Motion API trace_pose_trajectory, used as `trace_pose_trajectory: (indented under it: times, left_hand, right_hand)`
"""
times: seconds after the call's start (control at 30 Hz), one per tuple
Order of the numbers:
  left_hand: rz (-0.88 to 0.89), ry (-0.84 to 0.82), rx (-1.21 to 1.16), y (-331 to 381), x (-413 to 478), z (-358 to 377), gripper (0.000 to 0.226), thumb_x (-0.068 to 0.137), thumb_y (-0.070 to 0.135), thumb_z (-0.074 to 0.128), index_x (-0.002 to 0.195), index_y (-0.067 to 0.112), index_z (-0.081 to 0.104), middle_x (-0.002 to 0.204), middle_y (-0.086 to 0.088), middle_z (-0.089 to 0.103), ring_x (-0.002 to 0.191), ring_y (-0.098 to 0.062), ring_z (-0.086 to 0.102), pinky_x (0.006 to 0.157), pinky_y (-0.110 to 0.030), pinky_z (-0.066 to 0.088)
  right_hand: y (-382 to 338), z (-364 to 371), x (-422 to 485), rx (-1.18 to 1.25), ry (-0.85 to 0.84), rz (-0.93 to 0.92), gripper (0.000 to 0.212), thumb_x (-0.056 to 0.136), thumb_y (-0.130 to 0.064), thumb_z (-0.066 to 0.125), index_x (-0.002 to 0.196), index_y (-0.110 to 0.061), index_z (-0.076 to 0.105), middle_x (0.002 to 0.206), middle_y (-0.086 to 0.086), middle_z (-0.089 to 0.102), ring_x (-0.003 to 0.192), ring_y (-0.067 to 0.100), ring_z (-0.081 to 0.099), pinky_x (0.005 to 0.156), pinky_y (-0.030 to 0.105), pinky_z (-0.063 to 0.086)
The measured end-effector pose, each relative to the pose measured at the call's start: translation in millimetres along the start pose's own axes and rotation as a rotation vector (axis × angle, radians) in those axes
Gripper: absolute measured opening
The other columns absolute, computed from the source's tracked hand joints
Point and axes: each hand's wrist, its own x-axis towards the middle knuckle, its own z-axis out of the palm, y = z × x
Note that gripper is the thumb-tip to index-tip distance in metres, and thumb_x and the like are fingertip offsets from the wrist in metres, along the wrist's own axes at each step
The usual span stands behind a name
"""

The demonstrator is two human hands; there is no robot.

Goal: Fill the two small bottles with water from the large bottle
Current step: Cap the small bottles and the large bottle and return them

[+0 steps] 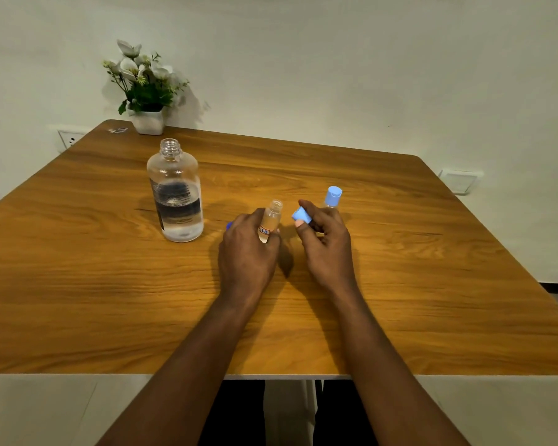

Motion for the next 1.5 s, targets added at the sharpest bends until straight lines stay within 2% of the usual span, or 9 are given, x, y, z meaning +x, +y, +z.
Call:
trace_pose_trajectory:
  times: [0.17,0.3,0.47,0.6,0.97,1.17,1.3,1.4,1.5]
  left_hand:
    - [0.01,-0.03,0.016,3,-3,0,0.047,0.085,0.027,0.064,0.131,0.021,0.058,0.118,0.0,0.061,0.105,-0.024,0.059,0.079,-0.036,0.047]
    - [0.005,-0.046,0.05,5,-4,-1,0.049,0.085,0.028,0.063,0.133,0.026,0.056,0.118,0.005,0.059,0.104,-0.018,0.057,0.072,-0.028,0.04]
    - [0.042,-0.083,0.106,6,-6,-1,0.052,0.086,0.03,0.062,0.137,0.027,0.052,0.122,0.008,0.058,0.103,-0.017,0.058,0.07,-0.029,0.041]
    - [0.064,-0.1,0.166,8,-6,-1,0.049,0.087,0.029,0.061,0.136,0.029,0.052,0.124,0.006,0.061,0.107,-0.023,0.06,0.076,-0.036,0.047]
    - [0.115,-0.078,0.143,7,-7,-2,0.033,0.085,0.027,0.064,0.118,0.025,0.062,0.11,0.005,0.068,0.104,-0.022,0.057,0.069,-0.03,0.037]
    - [0.184,-0.072,0.057,1,-4,3,0.034,0.08,0.022,0.068,0.114,0.022,0.066,0.104,0.0,0.07,0.093,-0.025,0.062,0.074,-0.035,0.047]
    - [0.151,-0.082,0.028,4,-5,2,0.037,0.081,0.023,0.067,0.118,0.024,0.064,0.107,0.004,0.069,0.094,-0.02,0.063,0.071,-0.033,0.048]
    - [0.145,-0.088,0.033,4,-5,2,0.037,0.082,0.024,0.067,0.118,0.026,0.065,0.109,0.005,0.069,0.096,-0.018,0.063,0.068,-0.027,0.04]
    - [0.158,-0.097,0.051,4,-5,2,0.037,0.082,0.026,0.067,0.119,0.025,0.064,0.111,0.006,0.069,0.097,-0.017,0.062,0.068,-0.026,0.037]
  right_hand:
    - [-4,-2,1,0.056,0.014,0.004,0.036,0.09,-0.006,0.064,0.124,-0.017,0.061,0.1,0.0,0.057,0.083,0.009,0.058,0.071,0.019,0.05]
    - [-6,-7,3,0.16,0.065,0.062,0.034,0.084,-0.001,0.07,0.11,-0.021,0.062,0.099,-0.007,0.064,0.085,0.008,0.064,0.076,0.022,0.053]
    - [-6,-9,4,0.162,0.069,0.03,0.032,0.084,0.002,0.068,0.107,-0.019,0.067,0.106,0.004,0.069,0.091,0.005,0.066,0.08,0.02,0.052]
    - [-6,-10,4,0.14,0.045,-0.031,0.032,0.087,0.002,0.065,0.111,-0.019,0.067,0.108,0.004,0.065,0.094,-0.001,0.062,0.081,0.015,0.048]
    - [-8,-9,4,0.156,0.062,-0.024,0.03,0.086,0.002,0.067,0.109,-0.017,0.068,0.101,0.001,0.068,0.089,-0.005,0.063,0.077,0.011,0.047]
    - [-8,-10,6,0.212,0.145,0.077,0.016,0.078,-0.012,0.079,0.092,-0.012,0.071,0.087,0.003,0.072,0.078,0.011,0.067,0.072,0.021,0.052]
    - [-10,-11,5,0.17,0.159,0.038,0.013,0.086,-0.025,0.068,0.092,-0.014,0.071,0.084,-0.002,0.07,0.077,0.01,0.063,0.071,0.031,0.052]
    - [-9,-13,5,0.198,0.177,0.053,0.019,0.084,-0.019,0.06,0.1,-0.017,0.069,0.098,0.002,0.071,0.088,0.016,0.066,0.077,0.038,0.054]
    - [-9,-14,5,0.182,0.152,0.05,0.024,0.082,-0.006,0.061,0.101,-0.018,0.07,0.099,0.001,0.072,0.09,0.012,0.067,0.077,0.031,0.054]
